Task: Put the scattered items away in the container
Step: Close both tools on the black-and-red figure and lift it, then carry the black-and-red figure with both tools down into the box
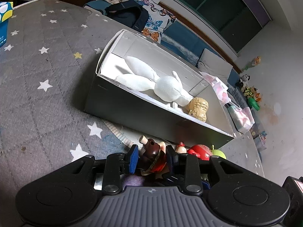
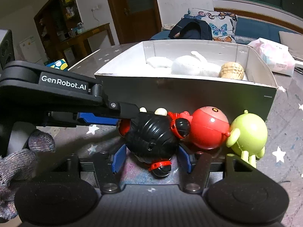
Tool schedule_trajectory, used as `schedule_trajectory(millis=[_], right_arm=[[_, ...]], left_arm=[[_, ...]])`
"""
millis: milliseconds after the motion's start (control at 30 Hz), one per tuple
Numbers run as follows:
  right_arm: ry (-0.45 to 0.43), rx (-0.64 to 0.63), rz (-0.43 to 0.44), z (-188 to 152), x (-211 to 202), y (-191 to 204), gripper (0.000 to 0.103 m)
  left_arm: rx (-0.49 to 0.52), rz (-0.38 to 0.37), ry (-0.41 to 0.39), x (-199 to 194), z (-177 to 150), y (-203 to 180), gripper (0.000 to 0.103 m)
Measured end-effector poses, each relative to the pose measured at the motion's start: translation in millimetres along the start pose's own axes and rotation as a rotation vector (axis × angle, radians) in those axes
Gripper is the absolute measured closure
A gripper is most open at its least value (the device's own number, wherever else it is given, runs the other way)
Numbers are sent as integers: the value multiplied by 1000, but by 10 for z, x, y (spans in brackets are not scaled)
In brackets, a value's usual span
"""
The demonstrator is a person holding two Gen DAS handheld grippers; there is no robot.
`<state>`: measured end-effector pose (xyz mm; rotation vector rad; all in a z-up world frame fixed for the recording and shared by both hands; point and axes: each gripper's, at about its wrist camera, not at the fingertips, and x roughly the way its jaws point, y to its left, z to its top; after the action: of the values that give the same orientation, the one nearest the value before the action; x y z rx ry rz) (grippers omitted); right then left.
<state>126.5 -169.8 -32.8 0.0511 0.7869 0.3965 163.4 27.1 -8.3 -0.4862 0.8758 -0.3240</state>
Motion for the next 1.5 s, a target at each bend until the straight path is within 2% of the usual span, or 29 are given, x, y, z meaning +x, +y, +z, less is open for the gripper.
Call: schedule_trajectory(millis=[467, 867, 1100, 1267, 1500], right_arm=[[-5, -13, 7, -18, -58, 72, 44], [-71, -41, 27, 105, -292, 151, 44], [-143, -53, 9, 318, -482, 83, 44], [-174, -80, -16, 584, -515, -51, 44], [-145, -143, -32, 990, -305, -282, 44]], left_arm=[[19, 27, -19, -99, -40, -24, 73], [19, 21, -93, -412, -13, -159, 73], [40, -9, -149, -495, 183, -398, 73], [56, -29, -172, -402, 417, -571, 73], [-25, -47, -143, -65, 769, -576, 73]])
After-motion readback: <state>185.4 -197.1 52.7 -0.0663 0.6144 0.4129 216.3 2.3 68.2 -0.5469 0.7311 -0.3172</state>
